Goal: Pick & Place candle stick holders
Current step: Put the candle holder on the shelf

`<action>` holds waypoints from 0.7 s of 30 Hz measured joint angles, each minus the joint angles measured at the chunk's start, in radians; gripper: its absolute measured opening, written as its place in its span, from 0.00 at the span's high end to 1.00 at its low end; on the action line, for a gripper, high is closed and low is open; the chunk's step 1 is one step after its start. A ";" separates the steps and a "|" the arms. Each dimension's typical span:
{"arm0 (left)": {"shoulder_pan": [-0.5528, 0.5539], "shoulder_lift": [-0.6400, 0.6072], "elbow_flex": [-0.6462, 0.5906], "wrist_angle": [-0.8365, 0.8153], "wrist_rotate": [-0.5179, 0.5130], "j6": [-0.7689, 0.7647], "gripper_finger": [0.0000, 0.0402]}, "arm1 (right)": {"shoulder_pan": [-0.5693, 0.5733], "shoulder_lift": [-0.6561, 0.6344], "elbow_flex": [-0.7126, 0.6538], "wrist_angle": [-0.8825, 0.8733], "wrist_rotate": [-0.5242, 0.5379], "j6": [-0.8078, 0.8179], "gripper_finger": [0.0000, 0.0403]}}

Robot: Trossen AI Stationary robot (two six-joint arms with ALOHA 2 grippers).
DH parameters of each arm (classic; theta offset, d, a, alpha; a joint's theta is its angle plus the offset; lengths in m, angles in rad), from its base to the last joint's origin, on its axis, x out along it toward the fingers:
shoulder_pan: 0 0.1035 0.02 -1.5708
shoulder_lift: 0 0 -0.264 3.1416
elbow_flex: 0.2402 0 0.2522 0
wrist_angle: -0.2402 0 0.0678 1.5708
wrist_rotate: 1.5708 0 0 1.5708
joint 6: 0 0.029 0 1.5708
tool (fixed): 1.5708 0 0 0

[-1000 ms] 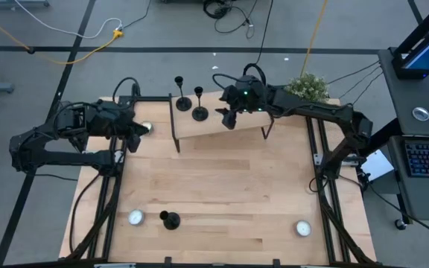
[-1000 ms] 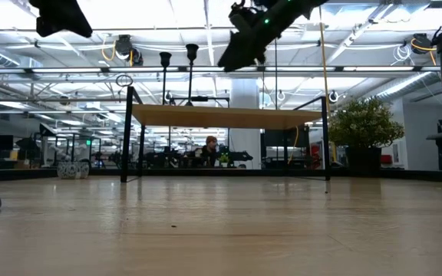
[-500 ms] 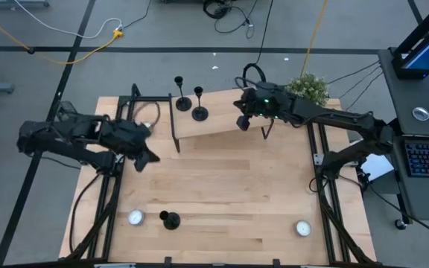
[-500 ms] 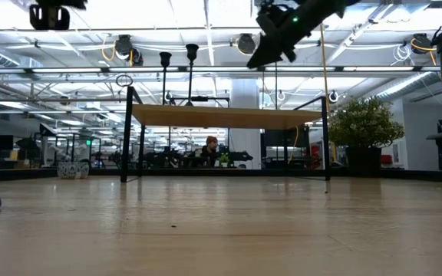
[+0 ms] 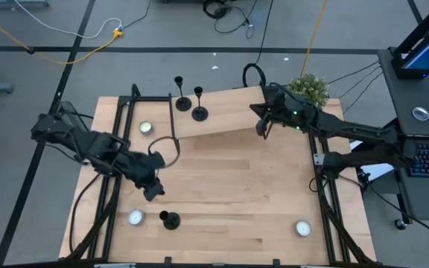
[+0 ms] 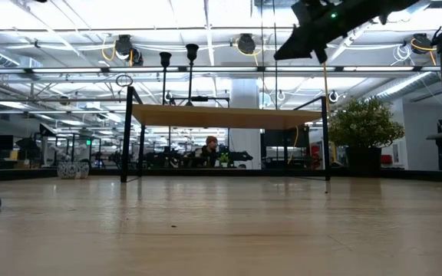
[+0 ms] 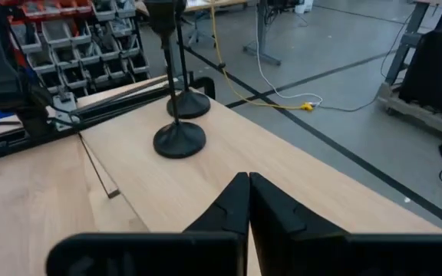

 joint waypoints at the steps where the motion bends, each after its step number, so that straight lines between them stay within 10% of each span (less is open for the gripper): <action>1: -0.013 0.018 0.010 0.000 -0.012 -0.027 0.88 | 0.000 -0.016 -0.010 -0.001 -0.001 -0.001 1.00; 21: -0.203 0.299 0.211 -0.212 -0.081 -0.392 0.96 | 0.007 -0.232 -0.134 0.000 -0.110 -0.018 1.00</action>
